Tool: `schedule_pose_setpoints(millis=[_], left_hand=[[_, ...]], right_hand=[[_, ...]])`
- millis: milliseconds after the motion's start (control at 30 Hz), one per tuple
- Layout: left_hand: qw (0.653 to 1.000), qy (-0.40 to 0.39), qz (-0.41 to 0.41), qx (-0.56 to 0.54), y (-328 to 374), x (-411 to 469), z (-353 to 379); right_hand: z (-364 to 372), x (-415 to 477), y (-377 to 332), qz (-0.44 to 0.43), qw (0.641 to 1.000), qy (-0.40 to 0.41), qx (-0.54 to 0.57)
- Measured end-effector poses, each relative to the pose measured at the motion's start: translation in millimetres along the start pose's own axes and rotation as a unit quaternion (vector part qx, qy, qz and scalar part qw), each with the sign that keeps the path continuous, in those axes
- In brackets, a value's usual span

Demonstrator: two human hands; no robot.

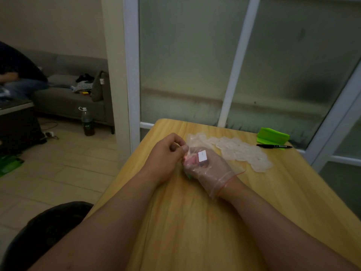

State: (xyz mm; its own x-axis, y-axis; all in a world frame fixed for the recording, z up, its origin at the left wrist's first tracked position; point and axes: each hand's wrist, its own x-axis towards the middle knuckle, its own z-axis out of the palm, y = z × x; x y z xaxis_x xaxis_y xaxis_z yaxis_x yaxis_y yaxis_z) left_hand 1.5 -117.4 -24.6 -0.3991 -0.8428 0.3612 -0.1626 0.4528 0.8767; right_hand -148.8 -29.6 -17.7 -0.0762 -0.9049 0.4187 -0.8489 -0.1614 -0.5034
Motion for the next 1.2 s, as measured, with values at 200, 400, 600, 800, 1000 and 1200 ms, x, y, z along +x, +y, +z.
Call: schedule_pose_setpoints(millis=[200,400,600,800,1000,1200], left_hand=[[1.000,0.000,-0.006,-0.028,0,-1,-2],[0.994,-0.055,-0.033,-0.088,-4,2,-7],[0.997,-0.049,-0.021,-0.053,0,1,-3],[0.999,-0.002,-0.023,-0.022,-3,2,-4],[0.999,-0.010,-0.040,-0.019,-2,1,-4],[0.999,0.011,-0.042,0.014,-1,1,0]], right_hand=[[6,8,-8,0.080,0.994,-0.011,0.073],[0,11,-6,0.084,0.995,-0.002,0.051],[5,12,-6,0.063,0.997,-0.047,0.018],[2,9,3,0.089,0.995,0.012,0.039],[-1,9,-4,0.041,0.998,-0.052,-0.003],[-11,-1,-11,-0.007,0.986,-0.138,-0.097]])
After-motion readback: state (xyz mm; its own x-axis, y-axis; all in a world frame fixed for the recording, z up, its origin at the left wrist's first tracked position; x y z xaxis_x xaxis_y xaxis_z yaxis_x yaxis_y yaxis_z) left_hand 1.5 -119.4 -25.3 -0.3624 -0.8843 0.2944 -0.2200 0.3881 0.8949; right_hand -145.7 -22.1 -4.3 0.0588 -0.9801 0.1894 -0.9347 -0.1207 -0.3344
